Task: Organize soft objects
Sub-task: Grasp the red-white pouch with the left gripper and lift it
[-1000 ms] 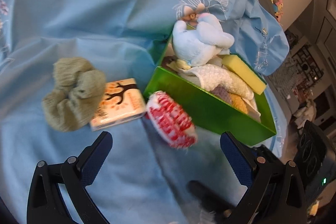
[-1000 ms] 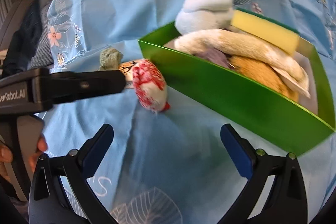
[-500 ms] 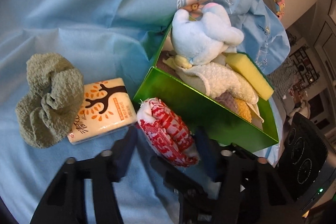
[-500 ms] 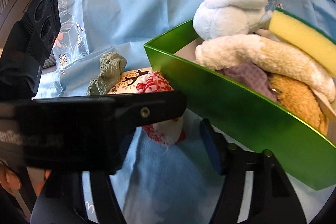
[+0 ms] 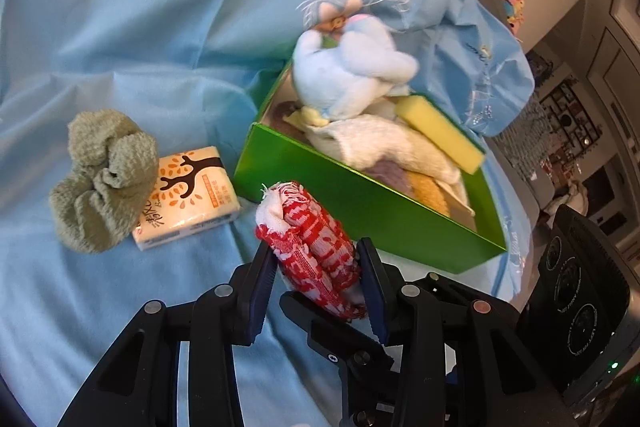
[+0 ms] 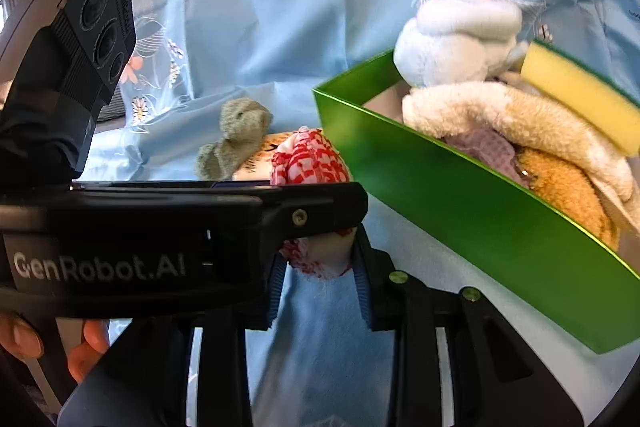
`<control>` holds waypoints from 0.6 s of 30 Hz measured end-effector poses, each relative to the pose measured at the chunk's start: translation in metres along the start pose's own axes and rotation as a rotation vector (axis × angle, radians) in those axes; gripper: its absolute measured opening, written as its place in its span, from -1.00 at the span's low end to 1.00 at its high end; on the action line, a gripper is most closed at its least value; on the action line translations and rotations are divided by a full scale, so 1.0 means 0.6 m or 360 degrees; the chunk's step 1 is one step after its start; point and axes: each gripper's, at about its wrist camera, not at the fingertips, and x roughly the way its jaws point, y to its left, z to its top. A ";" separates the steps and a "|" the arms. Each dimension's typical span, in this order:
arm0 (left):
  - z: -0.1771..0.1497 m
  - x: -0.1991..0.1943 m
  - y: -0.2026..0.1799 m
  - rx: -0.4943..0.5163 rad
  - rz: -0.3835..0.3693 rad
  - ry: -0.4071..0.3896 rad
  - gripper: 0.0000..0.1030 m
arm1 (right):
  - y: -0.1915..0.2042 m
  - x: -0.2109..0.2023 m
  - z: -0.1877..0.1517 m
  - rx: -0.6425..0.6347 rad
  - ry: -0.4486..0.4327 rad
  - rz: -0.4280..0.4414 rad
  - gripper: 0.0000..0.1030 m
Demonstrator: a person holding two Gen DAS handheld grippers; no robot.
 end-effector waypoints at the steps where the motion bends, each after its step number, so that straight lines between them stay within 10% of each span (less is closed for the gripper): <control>1: -0.001 -0.006 -0.007 0.0015 0.0006 -0.0009 -0.19 | 0.003 -0.008 0.000 -0.0005 -0.0012 0.0002 -0.41; 18: 0.026 -0.037 -0.149 0.0285 0.0055 -0.0093 -0.19 | -0.032 -0.136 0.007 0.0045 -0.0249 -0.0027 -0.41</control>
